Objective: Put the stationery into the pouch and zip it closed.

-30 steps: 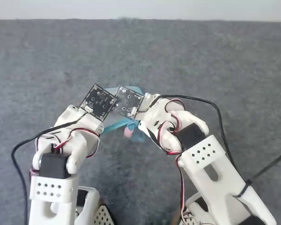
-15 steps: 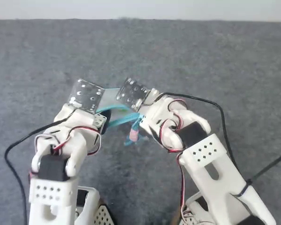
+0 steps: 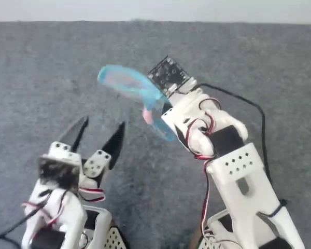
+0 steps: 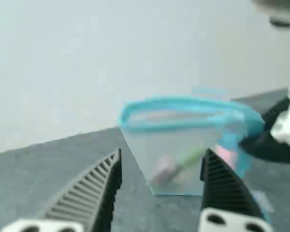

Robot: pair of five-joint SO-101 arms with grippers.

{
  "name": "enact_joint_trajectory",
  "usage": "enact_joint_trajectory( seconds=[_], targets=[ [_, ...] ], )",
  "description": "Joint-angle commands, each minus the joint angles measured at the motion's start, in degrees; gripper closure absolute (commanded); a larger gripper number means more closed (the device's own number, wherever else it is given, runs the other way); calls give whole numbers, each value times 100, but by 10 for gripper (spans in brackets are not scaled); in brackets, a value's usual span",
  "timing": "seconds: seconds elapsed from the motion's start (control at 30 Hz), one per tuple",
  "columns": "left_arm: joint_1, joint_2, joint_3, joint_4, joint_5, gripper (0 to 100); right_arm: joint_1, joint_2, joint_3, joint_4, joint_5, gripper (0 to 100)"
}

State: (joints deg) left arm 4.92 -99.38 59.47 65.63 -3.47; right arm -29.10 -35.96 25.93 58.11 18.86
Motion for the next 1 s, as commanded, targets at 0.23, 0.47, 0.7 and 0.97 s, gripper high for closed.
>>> enact_joint_trajectory(
  seconds=[0.23,0.47,0.7,0.97],
  targets=[
    [1002,1011,426,-554,-62,746,48,760,-774,215,-141,992],
    [396,1354,963,-1705,-62,746,-277,804,-519,224,-79,992],
    [404,1380,884,-1723,-62,746,-514,804,-193,22,62,991],
    [404,1345,998,-1829,-404,848,-725,831,0,57,70,991]
  ],
)
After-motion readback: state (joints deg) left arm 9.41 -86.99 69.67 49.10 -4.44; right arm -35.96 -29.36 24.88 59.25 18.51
